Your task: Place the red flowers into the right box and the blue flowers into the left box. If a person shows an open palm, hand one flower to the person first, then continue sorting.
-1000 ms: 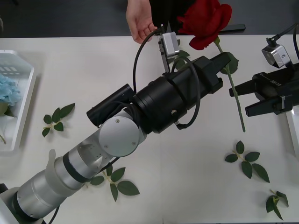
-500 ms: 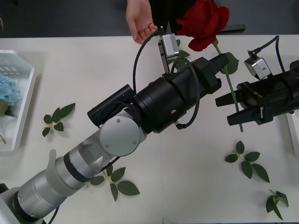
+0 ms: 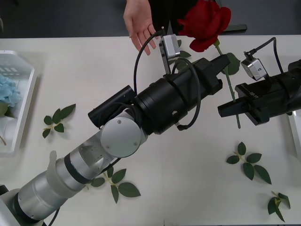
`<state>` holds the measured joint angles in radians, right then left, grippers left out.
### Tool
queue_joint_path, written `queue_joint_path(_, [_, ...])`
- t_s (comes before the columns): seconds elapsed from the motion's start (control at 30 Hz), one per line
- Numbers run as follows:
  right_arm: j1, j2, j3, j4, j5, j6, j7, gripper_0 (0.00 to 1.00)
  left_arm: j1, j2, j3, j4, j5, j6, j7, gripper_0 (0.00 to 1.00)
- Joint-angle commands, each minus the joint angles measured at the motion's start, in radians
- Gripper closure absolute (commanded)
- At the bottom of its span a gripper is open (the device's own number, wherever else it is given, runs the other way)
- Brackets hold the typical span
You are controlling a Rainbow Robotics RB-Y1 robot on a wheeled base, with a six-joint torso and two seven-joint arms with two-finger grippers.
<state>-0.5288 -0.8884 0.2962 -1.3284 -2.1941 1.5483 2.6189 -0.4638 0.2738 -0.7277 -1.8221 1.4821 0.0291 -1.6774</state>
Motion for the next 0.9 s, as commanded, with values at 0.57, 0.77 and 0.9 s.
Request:
queue_joint_path(0.57, [0.013, 0.005, -0.031, -0.021, -0.003, -0.039, -0.048, 1.00, -0.044, -0.021, -0.010, -0.016, -0.005, -0.012, 0.011, 0.00])
queue_joint_path(0.77, [0.003, 0.006, -0.058, 0.011, -0.044, -0.185, -0.048, 1.00, -0.044, -0.021, -0.010, -0.016, -0.005, -0.012, 0.011, 0.00])
queue_joint_path(0.9, [-0.031, 0.009, -0.068, 0.011, -0.042, -0.340, -0.023, 1.00, -0.044, -0.021, -0.010, -0.016, -0.005, -0.012, 0.011, 0.00])
